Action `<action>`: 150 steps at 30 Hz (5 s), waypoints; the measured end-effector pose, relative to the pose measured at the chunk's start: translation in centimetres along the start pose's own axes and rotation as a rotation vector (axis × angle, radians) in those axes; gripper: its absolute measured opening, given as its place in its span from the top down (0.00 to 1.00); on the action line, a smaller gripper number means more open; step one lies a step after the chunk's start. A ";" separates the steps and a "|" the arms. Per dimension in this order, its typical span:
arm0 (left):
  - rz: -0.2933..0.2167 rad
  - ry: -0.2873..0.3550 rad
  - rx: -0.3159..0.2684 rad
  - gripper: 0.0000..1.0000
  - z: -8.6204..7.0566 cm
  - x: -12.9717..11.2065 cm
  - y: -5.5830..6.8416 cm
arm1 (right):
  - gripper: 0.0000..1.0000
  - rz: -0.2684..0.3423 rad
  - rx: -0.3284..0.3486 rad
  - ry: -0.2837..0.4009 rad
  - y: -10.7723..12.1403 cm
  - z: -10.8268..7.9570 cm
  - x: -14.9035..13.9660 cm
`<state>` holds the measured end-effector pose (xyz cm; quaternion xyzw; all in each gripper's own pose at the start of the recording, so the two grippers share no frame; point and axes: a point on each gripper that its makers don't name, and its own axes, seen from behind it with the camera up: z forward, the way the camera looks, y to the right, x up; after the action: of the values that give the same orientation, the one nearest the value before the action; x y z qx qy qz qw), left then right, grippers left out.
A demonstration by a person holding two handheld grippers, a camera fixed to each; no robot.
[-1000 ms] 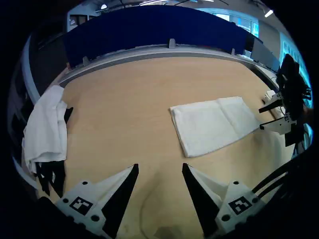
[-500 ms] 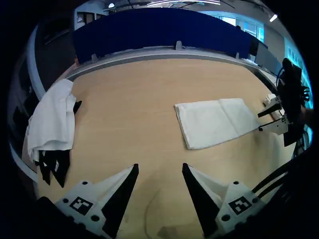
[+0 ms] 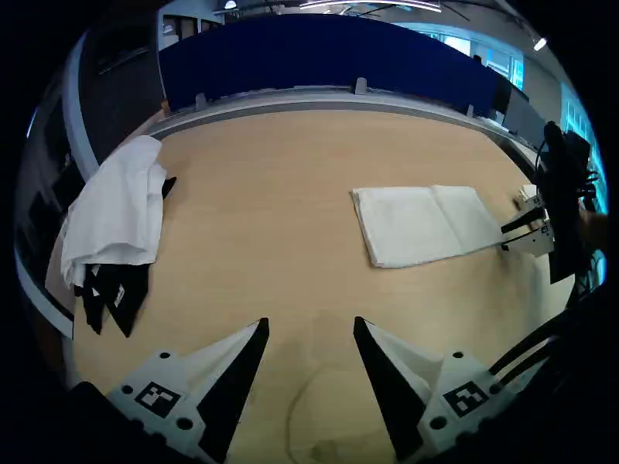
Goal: Fold towel
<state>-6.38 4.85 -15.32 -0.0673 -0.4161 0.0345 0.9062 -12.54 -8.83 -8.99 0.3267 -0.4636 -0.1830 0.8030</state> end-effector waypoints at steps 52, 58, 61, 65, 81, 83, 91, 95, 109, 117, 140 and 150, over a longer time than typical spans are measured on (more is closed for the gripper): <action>-0.038 0.020 0.021 0.20 -2.9 -0.9 -1.5 | 0.96 -0.121 -0.015 0.141 -0.9 -3.9 11.2; -0.044 0.025 0.020 0.19 -3.2 -0.9 -1.6 | 0.96 -0.153 -0.016 0.149 -1.3 -4.2 12.4; -0.046 0.028 0.020 0.20 -3.4 -0.8 -1.6 | 0.96 -0.164 -0.015 0.148 -1.4 -4.1 12.7; -0.050 0.032 0.022 0.20 -3.8 -0.7 -1.7 | 0.96 -0.183 -0.007 0.153 -2.0 -3.9 13.6; -0.097 0.077 0.053 0.20 -6.3 0.1 -2.7 | 0.96 -0.321 0.088 0.159 -8.0 -0.3 19.1; -0.107 0.080 0.057 0.20 -6.6 0.0 -2.8 | 0.96 -0.337 0.106 0.153 -9.0 0.7 19.5; -0.147 0.082 0.070 0.20 -7.1 -1.0 -3.0 | 0.96 -0.387 0.172 0.093 -13.2 5.5 19.1; -0.162 0.083 0.073 0.20 -7.4 -1.2 -3.1 | 0.96 -0.391 0.200 0.064 -14.8 7.7 18.2; -0.158 0.084 0.067 0.20 -7.2 -1.1 -2.8 | 0.72 -0.358 0.219 0.051 -15.2 8.8 17.5; -0.150 0.084 0.064 0.20 -6.9 -0.9 -2.6 | 0.32 -0.359 0.211 0.067 -14.8 8.1 17.3; -0.128 0.085 0.048 0.20 -6.2 0.0 -2.1 | 0.31 -0.224 0.130 0.043 -11.5 5.3 12.2; -0.121 0.087 0.039 0.20 -6.2 0.4 -1.7 | 0.31 -0.179 0.094 0.022 -10.2 4.5 10.0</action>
<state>-1.42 2.68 -18.82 -0.0258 -0.3790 -0.0150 0.9249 -11.32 -23.69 -8.22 0.4062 -0.4318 -0.2286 0.7722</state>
